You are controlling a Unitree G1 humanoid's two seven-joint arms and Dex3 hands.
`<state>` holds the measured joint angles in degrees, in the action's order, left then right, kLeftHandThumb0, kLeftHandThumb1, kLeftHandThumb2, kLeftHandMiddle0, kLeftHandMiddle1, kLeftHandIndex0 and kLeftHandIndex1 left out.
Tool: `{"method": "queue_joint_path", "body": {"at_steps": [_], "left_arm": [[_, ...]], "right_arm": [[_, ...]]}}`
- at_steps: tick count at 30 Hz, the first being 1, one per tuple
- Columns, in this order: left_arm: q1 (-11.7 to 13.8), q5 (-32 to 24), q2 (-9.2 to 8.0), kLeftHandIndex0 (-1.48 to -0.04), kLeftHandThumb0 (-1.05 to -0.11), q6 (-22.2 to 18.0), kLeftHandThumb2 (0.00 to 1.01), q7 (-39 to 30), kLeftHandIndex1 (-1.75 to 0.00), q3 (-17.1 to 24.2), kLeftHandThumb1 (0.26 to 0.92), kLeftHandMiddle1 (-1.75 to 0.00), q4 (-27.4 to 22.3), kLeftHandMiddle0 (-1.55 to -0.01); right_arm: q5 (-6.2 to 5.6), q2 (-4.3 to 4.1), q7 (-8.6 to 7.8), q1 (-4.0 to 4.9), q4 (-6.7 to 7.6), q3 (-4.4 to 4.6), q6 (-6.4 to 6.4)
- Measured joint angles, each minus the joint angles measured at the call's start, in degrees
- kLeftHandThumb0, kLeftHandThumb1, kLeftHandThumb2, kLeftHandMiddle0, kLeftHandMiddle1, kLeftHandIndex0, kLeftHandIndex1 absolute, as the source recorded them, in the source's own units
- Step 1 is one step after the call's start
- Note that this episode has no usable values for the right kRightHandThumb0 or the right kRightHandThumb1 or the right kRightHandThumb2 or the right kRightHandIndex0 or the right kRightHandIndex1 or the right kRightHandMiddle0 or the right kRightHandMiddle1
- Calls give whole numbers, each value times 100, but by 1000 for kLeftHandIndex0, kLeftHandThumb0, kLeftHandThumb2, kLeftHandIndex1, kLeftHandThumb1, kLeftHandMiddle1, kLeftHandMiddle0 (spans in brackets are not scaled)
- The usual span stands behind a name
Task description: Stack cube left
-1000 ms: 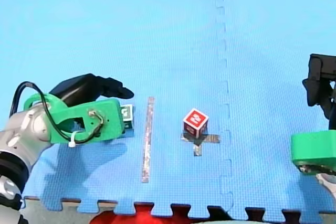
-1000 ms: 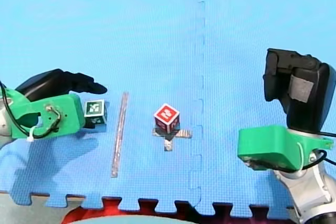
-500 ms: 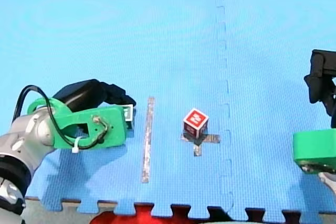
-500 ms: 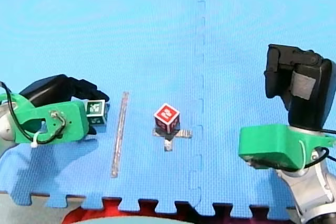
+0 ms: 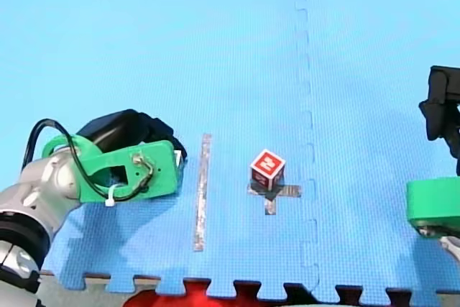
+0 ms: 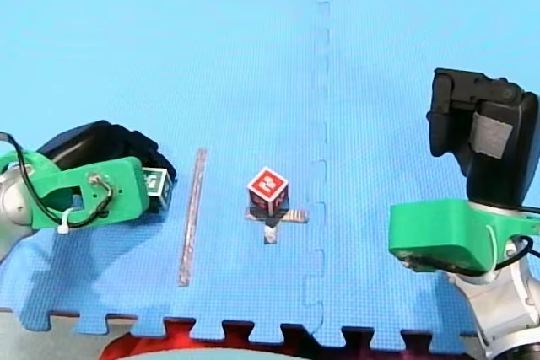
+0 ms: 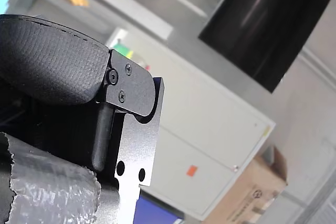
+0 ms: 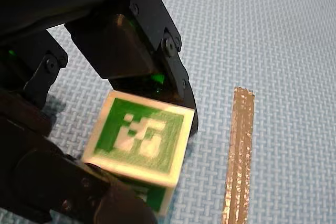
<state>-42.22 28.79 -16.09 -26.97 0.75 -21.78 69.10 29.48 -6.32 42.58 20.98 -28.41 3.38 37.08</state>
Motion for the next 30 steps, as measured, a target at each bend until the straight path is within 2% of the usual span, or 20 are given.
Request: {"method": "queue_joint_path", "body": {"at_steps": [3, 14, 19, 22, 25, 28, 30], "left_arm": [[10, 4, -18, -1039, -323, -228, 0, 136, -786, -1, 788, -1746, 77, -972], [-15, 11, -42, -1065, -388, -502, 1, 345, -604, 11, 796, -1746, 218, -940], [-16, 0, -51, -1136, -406, -653, 0, 409, -340, 37, 795, -1746, 181, -907], [-70, -30, -103, -1139, -411, -835, 1, 344, -280, 78, 797, -1746, -6, -882], [-131, -50, -236, -1146, -415, -1106, 1, 317, -262, 135, 798, -1746, -420, -878], [-133, -41, -313, -1166, -429, -1122, 0, 284, -247, 164, 797, -1746, -829, -877], [-139, -4, -333, -1177, -435, -996, 0, 290, -238, 174, 796, -1746, -1081, -876]], "right_arm": [[4, 13, 2, -1, 1, 2, 0], [97, 46, 107, 25, -83, 31, 9], [139, 49, 193, 31, -158, 49, 37], [161, 41, 262, 31, -251, 60, 101], [186, 42, 318, 34, -348, 73, 146], [200, 41, 367, 38, -441, 79, 167], [201, 38, 388, 53, -491, 87, 188]]}}
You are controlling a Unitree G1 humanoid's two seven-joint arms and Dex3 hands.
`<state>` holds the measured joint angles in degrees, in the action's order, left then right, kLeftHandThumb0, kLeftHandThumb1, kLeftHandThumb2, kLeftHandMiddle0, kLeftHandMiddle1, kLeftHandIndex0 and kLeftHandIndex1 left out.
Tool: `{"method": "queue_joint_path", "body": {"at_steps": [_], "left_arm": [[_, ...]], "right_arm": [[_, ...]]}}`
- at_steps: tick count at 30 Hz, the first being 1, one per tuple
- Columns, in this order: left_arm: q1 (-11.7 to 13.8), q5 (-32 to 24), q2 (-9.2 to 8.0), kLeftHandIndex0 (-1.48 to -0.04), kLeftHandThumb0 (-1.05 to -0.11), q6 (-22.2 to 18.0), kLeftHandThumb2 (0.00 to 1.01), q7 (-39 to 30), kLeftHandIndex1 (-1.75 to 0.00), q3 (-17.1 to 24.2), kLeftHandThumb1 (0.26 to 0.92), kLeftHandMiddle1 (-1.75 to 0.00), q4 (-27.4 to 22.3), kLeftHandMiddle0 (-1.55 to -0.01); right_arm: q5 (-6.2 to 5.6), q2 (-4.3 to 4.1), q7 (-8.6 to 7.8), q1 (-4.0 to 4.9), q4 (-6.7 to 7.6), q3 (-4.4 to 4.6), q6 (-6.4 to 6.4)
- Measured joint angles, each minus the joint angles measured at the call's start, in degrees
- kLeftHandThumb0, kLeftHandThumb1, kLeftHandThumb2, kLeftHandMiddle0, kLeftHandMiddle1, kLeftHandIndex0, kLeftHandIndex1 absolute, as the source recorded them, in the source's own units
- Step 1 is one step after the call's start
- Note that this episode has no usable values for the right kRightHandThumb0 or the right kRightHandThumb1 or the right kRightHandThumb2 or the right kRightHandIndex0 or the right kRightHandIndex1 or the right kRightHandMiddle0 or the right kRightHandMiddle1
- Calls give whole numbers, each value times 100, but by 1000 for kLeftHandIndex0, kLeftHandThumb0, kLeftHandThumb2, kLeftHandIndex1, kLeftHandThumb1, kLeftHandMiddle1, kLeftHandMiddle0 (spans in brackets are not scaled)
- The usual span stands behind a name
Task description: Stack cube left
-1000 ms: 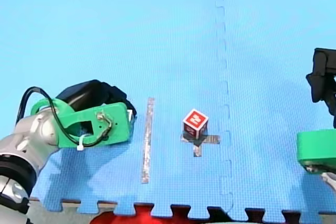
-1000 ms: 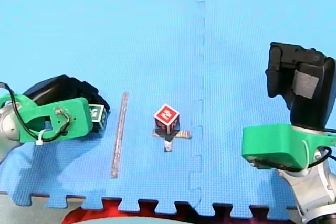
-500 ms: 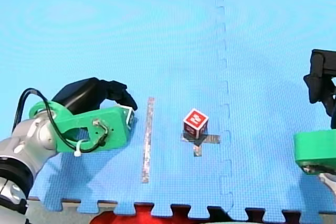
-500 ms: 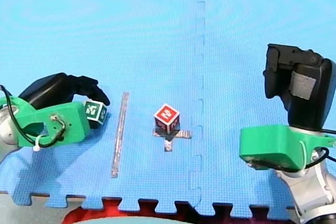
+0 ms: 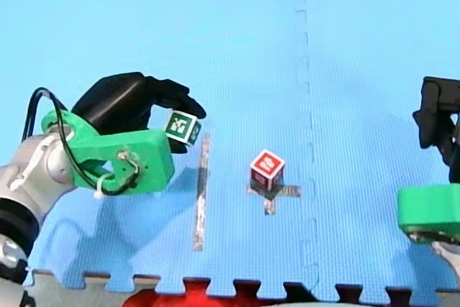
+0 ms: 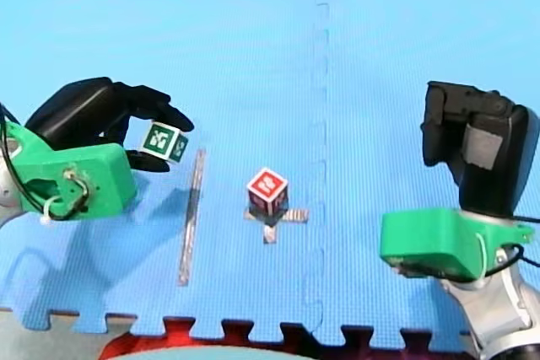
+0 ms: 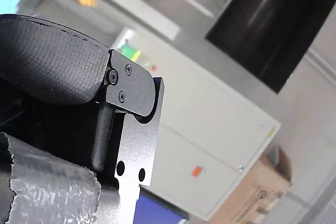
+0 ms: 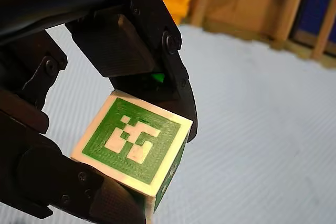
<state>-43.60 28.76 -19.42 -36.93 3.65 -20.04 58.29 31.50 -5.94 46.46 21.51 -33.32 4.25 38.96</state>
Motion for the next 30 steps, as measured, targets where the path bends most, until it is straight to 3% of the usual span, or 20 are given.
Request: {"method": "queue_joint_path", "body": {"at_steps": [5, 21, 30], "left_arm": [[-45, 95, 6, -1193, -443, 182, 0, 149, -219, 21, 793, -1746, -272, -877], [-188, 112, 212, -1222, -441, 547, 0, 49, -164, 19, 788, -1746, -645, -859], [-356, 154, 607, -1241, -444, 517, 0, -58, -139, -134, 788, -1746, -443, -854]], "right_arm": [[18, -5, 56, 26, -52, 17, 19], [34, 35, 120, 29, -19, 67, -74], [27, 41, 186, 123, -133, 89, -78]]}}
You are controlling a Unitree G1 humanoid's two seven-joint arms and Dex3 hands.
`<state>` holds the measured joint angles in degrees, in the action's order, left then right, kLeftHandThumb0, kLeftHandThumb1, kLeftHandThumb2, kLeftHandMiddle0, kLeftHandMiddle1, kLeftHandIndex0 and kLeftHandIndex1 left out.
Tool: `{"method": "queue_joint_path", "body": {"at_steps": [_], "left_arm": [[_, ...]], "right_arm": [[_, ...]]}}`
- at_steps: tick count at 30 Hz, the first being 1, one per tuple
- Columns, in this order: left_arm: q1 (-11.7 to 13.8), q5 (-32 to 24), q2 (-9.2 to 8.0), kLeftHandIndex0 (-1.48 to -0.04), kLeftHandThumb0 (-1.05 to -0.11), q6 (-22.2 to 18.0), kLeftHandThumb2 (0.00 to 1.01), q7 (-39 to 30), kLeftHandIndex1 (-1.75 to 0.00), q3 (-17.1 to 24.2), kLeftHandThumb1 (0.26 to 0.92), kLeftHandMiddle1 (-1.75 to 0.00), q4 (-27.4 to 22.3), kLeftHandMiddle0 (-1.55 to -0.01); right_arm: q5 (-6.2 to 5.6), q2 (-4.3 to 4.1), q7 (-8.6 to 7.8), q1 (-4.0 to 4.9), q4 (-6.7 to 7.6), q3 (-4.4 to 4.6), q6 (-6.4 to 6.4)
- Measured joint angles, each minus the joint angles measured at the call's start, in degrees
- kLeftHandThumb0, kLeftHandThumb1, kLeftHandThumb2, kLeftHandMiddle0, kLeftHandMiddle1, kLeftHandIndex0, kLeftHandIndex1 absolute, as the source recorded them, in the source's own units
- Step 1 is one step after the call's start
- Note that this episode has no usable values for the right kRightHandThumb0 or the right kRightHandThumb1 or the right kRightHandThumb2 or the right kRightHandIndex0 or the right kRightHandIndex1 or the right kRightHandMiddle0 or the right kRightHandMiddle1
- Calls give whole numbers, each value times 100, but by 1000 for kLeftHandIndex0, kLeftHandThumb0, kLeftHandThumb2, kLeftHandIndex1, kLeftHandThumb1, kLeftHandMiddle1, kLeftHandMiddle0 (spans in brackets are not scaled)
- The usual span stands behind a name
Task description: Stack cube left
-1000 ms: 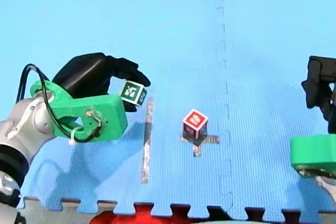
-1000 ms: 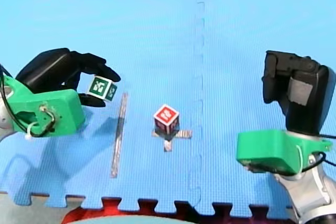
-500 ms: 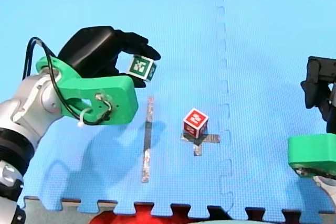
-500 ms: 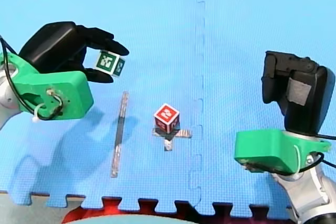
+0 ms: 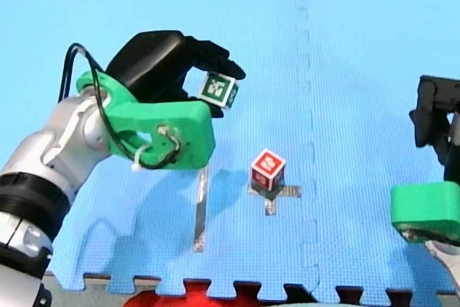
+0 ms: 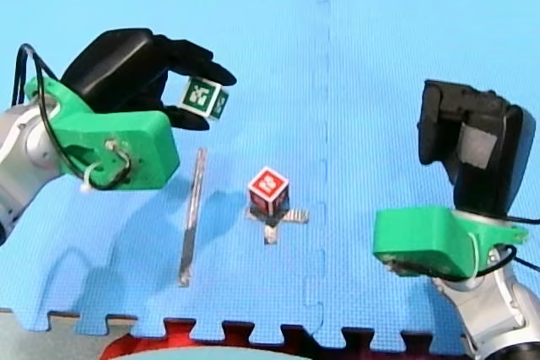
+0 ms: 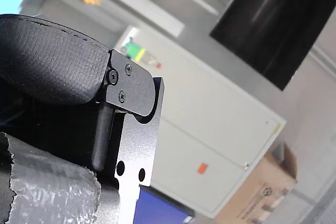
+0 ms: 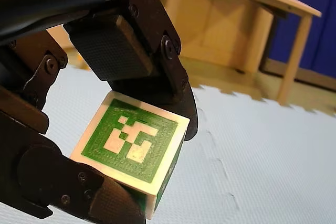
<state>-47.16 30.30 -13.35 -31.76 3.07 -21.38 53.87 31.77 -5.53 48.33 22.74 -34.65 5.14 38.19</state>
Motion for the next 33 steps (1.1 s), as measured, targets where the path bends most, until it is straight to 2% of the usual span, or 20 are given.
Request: {"method": "queue_joint_path", "body": {"at_steps": [7, 10, 15, 17, 28, 33], "left_arm": [[-308, -308, 292, -1263, -456, 90, 1, -1083, -115, -47, 791, -1746, 202, -877], [-485, -577, 399, -1269, -460, 36, 1, -1611, -107, 8, 791, -1746, 416, -887], [-681, -788, 546, -1277, -466, 7, 0, -1984, -98, 108, 789, -1746, 717, -895], [-742, -766, 567, -1281, -469, 3, 0, -2002, -95, 99, 788, -1746, 802, -897], [-933, -738, 629, -1303, -466, -153, 0, -2104, -82, 110, 782, -1746, 1113, -899], [-1032, -726, 707, -1315, -468, 9, 0, -2364, -80, 90, 782, -1746, 1207, -900]], "right_arm": [[-7, 2, 26, 63, -163, 18, 20], [-13, 7, 76, 133, -292, 24, 53], [-24, 8, 151, 261, -456, 34, 126], [-33, 8, 163, 283, -495, 34, 141], [-60, 11, 235, 383, -567, 42, 160], [-45, 27, 292, 409, -545, 54, 137]]}}
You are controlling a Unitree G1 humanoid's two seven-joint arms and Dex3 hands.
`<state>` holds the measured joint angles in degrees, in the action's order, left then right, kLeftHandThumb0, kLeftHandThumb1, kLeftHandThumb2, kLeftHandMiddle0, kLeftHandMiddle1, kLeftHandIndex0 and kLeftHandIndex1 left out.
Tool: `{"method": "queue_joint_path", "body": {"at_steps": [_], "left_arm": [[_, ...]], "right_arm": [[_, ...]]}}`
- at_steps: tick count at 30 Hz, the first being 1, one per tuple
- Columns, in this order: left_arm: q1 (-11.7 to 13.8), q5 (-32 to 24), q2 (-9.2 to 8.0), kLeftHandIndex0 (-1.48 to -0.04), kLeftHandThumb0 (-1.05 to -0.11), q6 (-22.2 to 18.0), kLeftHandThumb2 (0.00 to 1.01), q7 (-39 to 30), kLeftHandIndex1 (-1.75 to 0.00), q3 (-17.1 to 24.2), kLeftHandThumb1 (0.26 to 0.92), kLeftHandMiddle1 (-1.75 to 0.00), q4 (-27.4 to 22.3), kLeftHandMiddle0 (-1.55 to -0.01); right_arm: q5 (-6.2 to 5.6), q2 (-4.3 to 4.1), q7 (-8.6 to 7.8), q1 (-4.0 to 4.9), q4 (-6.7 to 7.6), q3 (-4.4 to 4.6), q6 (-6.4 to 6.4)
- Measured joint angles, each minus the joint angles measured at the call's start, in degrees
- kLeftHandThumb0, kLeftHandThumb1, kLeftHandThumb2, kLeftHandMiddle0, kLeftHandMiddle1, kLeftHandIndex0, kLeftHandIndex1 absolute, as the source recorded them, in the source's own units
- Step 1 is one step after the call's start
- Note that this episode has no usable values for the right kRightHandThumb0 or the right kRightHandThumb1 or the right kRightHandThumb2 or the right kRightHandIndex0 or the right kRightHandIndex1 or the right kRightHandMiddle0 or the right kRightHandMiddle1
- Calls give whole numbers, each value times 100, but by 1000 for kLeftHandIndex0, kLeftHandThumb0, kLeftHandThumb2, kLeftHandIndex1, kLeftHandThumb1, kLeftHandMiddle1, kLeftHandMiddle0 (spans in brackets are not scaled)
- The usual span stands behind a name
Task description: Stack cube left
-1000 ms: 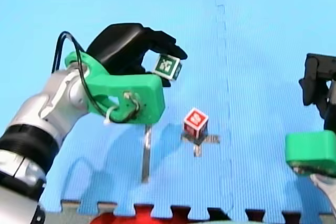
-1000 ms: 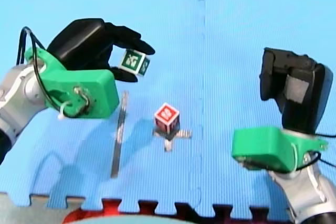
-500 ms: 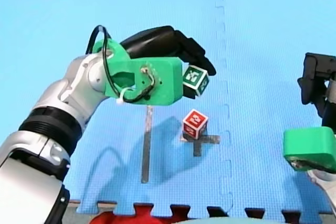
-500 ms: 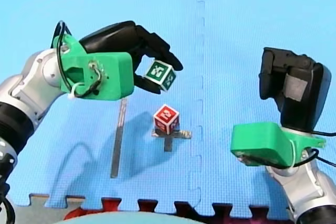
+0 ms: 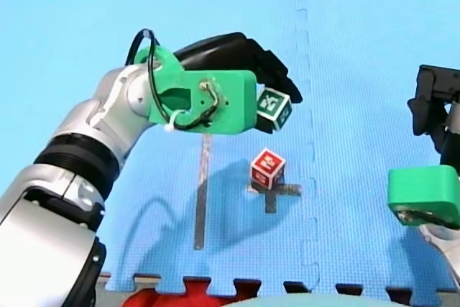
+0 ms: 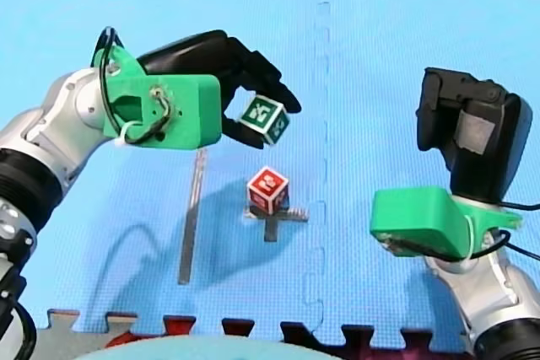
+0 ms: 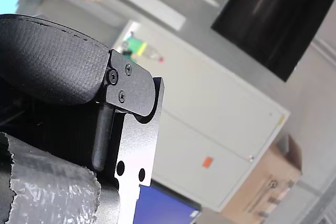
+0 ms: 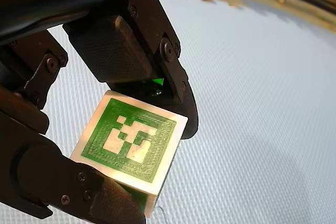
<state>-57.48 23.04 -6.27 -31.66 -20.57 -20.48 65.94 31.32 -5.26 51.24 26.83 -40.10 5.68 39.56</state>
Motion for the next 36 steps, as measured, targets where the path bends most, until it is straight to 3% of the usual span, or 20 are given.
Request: {"method": "queue_joint_path", "body": {"at_steps": [11, 17, 36], "left_arm": [[-46, 116, 41, -1312, -472, 120, 0, 18, -64, -72, 782, -1746, 13, -902], [167, 255, 75, -1315, -473, 150, 1, 288, -59, -182, 783, -1746, 19, -902], [371, 431, 112, -1319, -484, 254, 1, 609, -43, -330, 785, -1746, 91, -909]], "right_arm": [[13, 25, 29, 7, 109, 11, -101], [13, 32, 32, -17, 184, 11, -128], [-15, 23, -34, -106, 318, -16, -157]]}}
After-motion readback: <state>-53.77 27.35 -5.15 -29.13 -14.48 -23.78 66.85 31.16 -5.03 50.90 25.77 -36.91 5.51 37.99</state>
